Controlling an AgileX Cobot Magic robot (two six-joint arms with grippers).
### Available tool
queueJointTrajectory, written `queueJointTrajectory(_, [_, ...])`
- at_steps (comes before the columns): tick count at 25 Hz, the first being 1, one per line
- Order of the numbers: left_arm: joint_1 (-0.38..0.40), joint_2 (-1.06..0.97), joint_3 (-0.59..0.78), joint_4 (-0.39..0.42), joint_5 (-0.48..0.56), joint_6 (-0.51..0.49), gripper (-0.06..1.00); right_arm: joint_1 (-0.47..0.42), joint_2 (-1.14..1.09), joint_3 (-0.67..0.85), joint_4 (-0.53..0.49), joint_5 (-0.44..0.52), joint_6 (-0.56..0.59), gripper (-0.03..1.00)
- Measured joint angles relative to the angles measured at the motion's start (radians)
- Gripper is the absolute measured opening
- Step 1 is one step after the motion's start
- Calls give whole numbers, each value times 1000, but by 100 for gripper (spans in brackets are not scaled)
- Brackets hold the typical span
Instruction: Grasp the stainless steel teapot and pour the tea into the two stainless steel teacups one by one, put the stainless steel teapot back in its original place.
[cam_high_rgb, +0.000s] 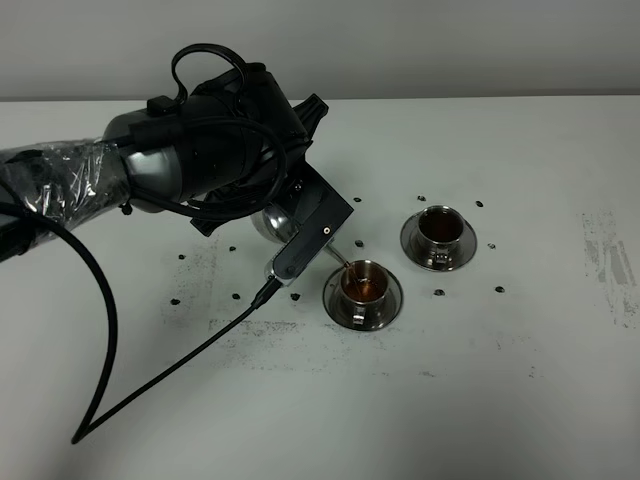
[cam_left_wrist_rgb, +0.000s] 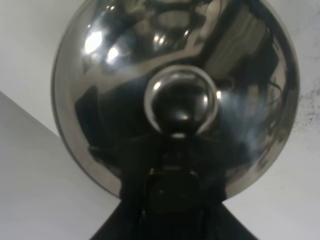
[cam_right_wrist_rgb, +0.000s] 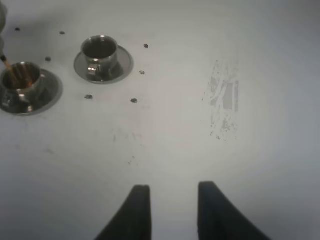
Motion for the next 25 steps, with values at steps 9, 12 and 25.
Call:
queueJointTrajectory(9, [-28,4,0,40,1,-18,20,0,0,0,0,0,0,23])
queueJointTrajectory(12, [-35,4,0,67,1,-25,20,0,0,0,0,0,0,23])
queueJointTrajectory(25, [-55,4,0,122,3,-29,20,0,0,0,0,0,0,23])
